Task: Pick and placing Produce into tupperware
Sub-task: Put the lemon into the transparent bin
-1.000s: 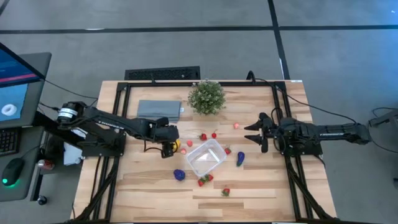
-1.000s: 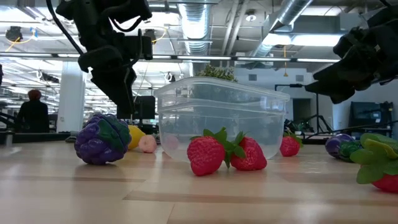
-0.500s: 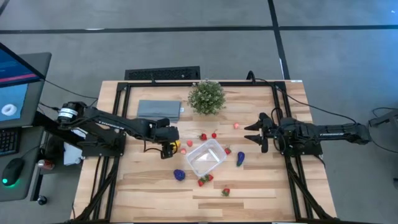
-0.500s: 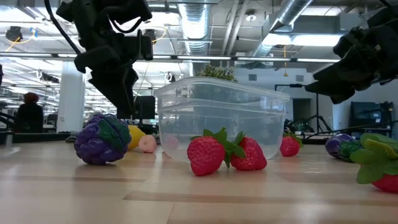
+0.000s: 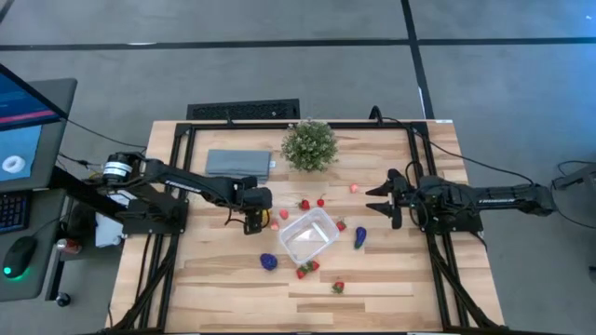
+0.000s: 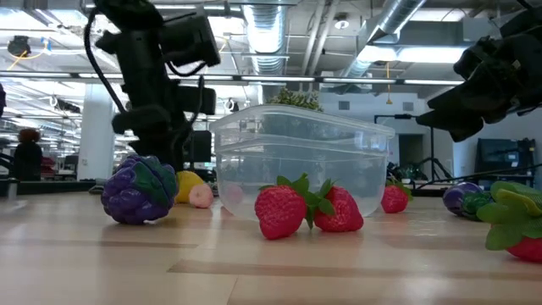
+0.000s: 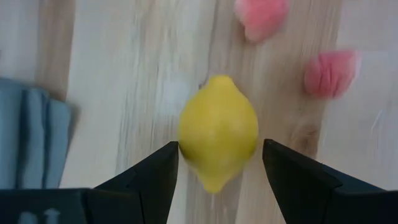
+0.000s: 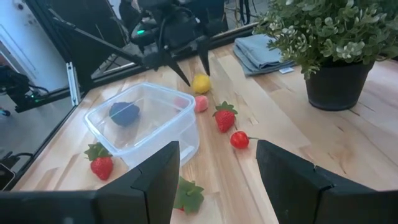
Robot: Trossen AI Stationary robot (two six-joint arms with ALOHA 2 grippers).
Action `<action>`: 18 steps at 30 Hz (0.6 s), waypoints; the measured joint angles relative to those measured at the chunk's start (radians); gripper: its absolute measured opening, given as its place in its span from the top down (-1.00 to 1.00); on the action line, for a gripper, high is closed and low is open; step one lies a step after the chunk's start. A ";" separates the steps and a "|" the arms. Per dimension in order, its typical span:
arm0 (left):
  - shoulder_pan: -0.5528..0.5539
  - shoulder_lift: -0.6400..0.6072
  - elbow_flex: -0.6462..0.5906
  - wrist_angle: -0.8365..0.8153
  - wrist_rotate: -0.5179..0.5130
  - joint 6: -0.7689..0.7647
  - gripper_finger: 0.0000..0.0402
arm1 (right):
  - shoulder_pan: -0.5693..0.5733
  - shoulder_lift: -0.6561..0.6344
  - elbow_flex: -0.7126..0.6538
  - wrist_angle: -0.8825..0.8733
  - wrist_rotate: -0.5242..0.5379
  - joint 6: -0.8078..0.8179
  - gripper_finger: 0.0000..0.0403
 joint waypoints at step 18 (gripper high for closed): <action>0.017 0.019 0.000 0.037 0.019 0.187 -0.12 | 0.000 0.015 0.000 0.000 -0.002 0.000 -0.18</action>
